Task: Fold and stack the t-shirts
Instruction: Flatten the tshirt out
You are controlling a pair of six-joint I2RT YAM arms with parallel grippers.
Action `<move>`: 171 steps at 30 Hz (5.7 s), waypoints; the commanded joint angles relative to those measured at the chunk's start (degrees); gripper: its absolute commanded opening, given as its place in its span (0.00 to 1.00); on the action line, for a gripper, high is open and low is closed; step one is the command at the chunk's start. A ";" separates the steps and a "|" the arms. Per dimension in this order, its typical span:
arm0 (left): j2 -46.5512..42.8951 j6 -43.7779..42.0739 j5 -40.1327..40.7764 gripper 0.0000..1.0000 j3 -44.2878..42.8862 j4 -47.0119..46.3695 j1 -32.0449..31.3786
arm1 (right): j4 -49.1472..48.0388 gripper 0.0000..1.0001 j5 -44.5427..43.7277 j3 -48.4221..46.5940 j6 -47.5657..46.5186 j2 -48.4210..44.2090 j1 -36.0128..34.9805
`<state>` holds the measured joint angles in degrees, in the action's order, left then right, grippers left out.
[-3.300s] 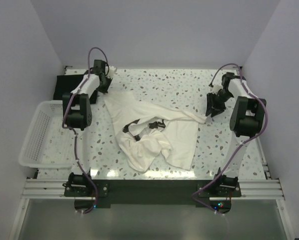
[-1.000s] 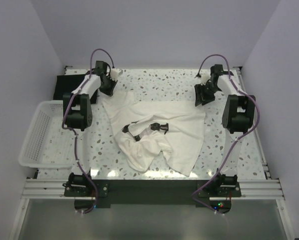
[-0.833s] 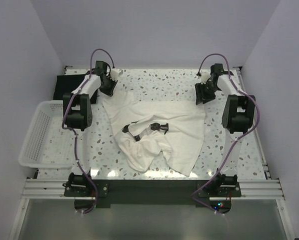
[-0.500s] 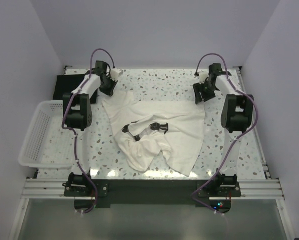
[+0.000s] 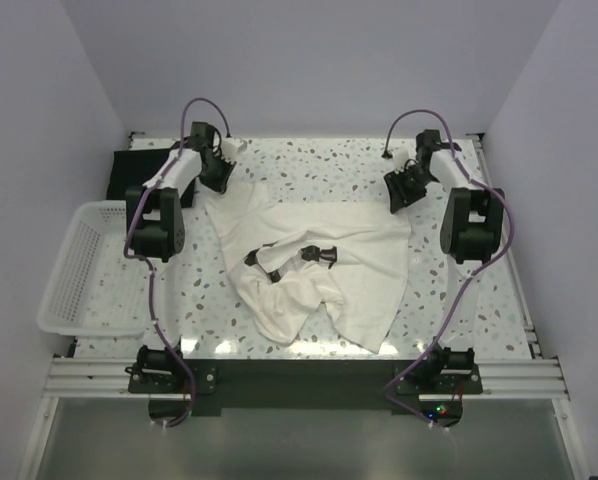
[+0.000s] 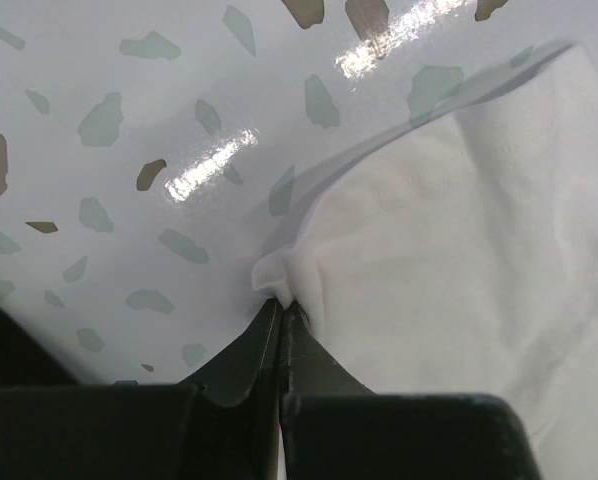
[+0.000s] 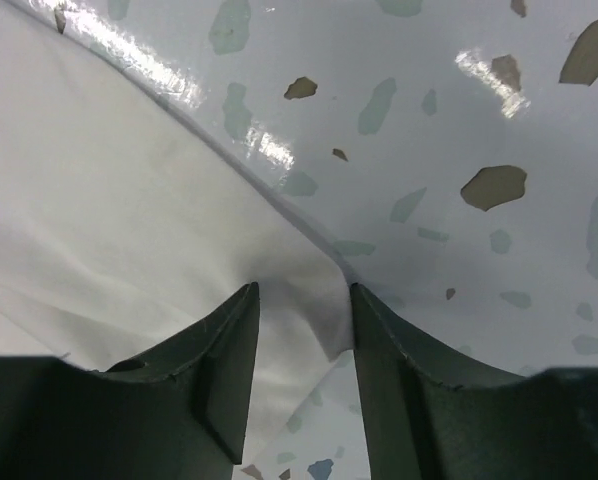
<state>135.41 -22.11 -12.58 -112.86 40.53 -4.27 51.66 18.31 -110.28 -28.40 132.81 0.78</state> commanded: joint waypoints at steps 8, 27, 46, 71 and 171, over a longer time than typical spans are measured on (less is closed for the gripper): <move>0.55 1.01 -3.59 0.00 -1.75 1.74 -0.03 | 6.53 0.10 2.44 -0.81 -4.82 1.22 0.98; -16.67 21.67 -15.71 0.00 -9.47 -26.11 5.59 | -14.03 0.00 0.41 -14.51 13.19 -19.16 8.72; -30.03 26.95 -17.65 0.00 -14.06 -46.60 1.47 | -39.10 0.00 -1.27 -15.23 24.88 -34.99 11.00; -55.69 27.82 -3.16 0.00 3.16 -57.85 4.10 | -46.21 0.00 -10.75 -6.27 23.92 -55.81 11.18; -49.82 14.19 2.65 0.00 6.86 -70.86 4.27 | -73.02 0.00 -4.00 0.59 21.10 -44.75 10.39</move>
<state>83.59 -6.83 -10.92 -104.71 -31.73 -0.71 -21.76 12.36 -109.47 -6.55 86.74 10.61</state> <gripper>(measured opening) 0.018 0.023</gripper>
